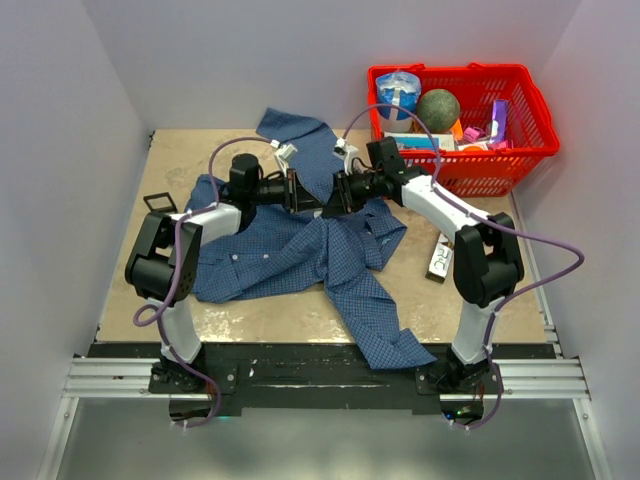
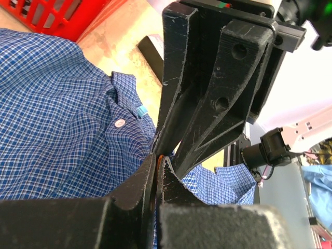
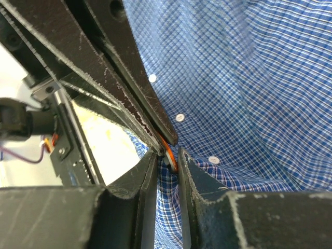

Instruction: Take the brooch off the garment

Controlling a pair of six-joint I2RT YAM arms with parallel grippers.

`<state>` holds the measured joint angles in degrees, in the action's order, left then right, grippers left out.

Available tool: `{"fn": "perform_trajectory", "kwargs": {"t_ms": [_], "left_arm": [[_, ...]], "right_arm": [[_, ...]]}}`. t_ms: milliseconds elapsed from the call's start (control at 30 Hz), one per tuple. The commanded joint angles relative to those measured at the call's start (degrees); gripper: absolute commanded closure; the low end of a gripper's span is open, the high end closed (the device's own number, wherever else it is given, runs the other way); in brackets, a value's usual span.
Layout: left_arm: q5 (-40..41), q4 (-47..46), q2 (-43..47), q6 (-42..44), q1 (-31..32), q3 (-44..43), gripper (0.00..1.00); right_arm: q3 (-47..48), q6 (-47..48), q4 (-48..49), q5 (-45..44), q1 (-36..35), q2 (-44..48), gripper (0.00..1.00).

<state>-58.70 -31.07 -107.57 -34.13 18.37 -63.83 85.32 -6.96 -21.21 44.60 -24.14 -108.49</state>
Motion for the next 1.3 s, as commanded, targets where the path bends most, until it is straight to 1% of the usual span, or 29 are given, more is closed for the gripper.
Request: {"fn": "perform_trajectory", "kwargs": {"t_ms": [0,100,167,233,267,367,500,633,700,800,933,1000,1033,1067,1133,1167,1200,1267], "left_arm": [[1.0,-2.6,3.0,-2.5,1.0,0.4,1.0],[2.4,-1.8,3.6,-2.8,1.4,0.9,1.0],[3.6,-1.7,3.6,-3.5,1.7,1.3,1.0],[4.2,-1.3,3.6,-3.8,1.9,1.3,1.0],[4.2,-1.4,3.6,-4.3,1.9,1.2,1.0],[4.1,-1.9,3.4,-4.5,2.0,1.3,1.0],[4.1,-2.1,3.4,-4.5,2.0,1.3,1.0],[4.3,-2.4,3.5,-4.9,2.0,1.1,1.0],[4.7,-2.1,3.5,-4.6,2.0,1.1,1.0],[5.7,-0.8,3.6,-3.4,1.9,1.1,1.0],[6.1,-0.2,3.2,-2.3,1.8,0.7,1.0],[6.0,-0.2,3.1,-1.9,1.8,0.7,1.0],[6.0,-0.1,3.2,-1.8,1.8,0.7,1.0],[6.1,0.0,3.1,-1.6,1.8,0.8,1.0],[6.1,-0.1,3.1,-1.6,1.8,1.0,1.0],[6.1,-0.2,3.1,-1.5,1.8,1.0,1.0],[6.1,-0.2,3.0,-1.5,1.8,1.0,1.0],[6.0,-0.3,3.1,-1.6,1.8,1.0,1.0]], "right_arm": [[2.6,-2.8,-1.1,-9.2,-1.3,0.4,0.81],[3.3,-4.4,-1.6,-11.5,-1.6,0.1,0.86],[4.2,-4.9,-2.6,-15.1,-2.1,-0.1,0.9],[5.8,-4.4,-4.6,-18.8,-3.2,-0.4,0.91],[6.1,-3.9,-5.1,-21.7,-3.6,-0.5,0.95],[7.4,-1.3,-7.0,-26.1,-5.5,-0.8,1.0],[7.8,1.7,-8.6,-32.2,-7.1,-0.5,1.0],[7.6,1.2,-10.3,-39.4,-8.2,-0.1,1.0],[7.7,1.5,-10.6,-40.6,-8.7,0.0,1.0],[7.4,4.2,-11.3,-38.7,-8.9,1.3,1.0],[5.0,6.6,-12.0,-34.8,-9.0,5.0,0.87],[4.3,9.1,-13.0,-30.2,-8.8,6.3,0.74],[4.1,9.3,-13.0,-28.4,-8.6,7.9,0.7],[3.7,9.1,-12.7,-24.5,-7.9,8.6,0.66],[1.8,7.8,-10.5,-21.5,-7.1,10.1,0.61],[1.3,7.3,-9.6,-17.5,-6.3,10.7,0.57],[0.8,7.4,-8.9,-16.5,-6.2,10.6,0.54],[0.8,7.4,-8.7,-15.5,-6.0,9.6,0.53]]}}
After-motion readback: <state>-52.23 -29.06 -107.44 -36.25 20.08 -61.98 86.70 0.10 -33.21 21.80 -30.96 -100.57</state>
